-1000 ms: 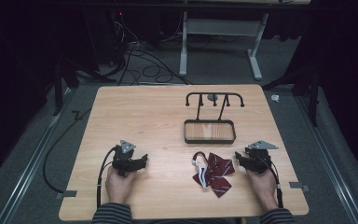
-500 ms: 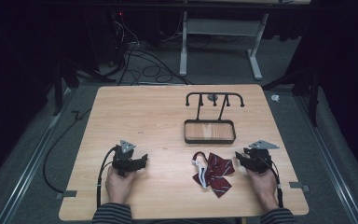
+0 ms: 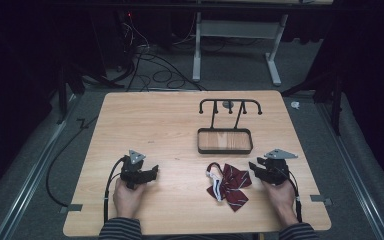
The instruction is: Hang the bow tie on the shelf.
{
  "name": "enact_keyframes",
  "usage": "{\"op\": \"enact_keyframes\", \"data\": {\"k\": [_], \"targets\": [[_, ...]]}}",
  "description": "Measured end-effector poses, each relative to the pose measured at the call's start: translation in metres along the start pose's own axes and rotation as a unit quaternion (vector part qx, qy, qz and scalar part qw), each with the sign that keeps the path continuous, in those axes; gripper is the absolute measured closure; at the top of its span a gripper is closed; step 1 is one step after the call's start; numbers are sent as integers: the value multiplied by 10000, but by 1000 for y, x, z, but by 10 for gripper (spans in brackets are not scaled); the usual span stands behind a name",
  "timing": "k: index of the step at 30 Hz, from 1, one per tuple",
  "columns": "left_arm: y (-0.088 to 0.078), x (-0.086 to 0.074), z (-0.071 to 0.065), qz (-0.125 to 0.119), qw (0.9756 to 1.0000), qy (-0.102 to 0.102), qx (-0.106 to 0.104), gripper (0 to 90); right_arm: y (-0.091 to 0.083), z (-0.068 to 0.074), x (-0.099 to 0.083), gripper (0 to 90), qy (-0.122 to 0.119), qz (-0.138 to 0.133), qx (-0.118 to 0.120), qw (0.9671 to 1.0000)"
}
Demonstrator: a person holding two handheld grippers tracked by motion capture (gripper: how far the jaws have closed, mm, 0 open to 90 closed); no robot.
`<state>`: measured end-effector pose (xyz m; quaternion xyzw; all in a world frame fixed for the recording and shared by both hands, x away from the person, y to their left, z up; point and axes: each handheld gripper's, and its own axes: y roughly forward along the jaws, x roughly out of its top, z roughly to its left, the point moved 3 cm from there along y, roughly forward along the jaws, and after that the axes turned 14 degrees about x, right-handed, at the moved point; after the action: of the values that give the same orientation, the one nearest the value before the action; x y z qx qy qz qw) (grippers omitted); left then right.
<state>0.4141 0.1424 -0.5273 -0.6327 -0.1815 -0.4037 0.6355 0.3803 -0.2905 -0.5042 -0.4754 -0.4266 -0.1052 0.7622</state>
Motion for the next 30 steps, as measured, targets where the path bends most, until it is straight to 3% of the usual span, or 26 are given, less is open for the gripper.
{"op": "enact_keyframes", "data": {"k": [7,30], "targets": [[0,0,0,-2,10000,-4,3,263,3,12,8,594,-185,23,157,9997],[0,0,0,-1,10000,-5,0,263,15,36,25,613,-438,151,625,9970]]}}
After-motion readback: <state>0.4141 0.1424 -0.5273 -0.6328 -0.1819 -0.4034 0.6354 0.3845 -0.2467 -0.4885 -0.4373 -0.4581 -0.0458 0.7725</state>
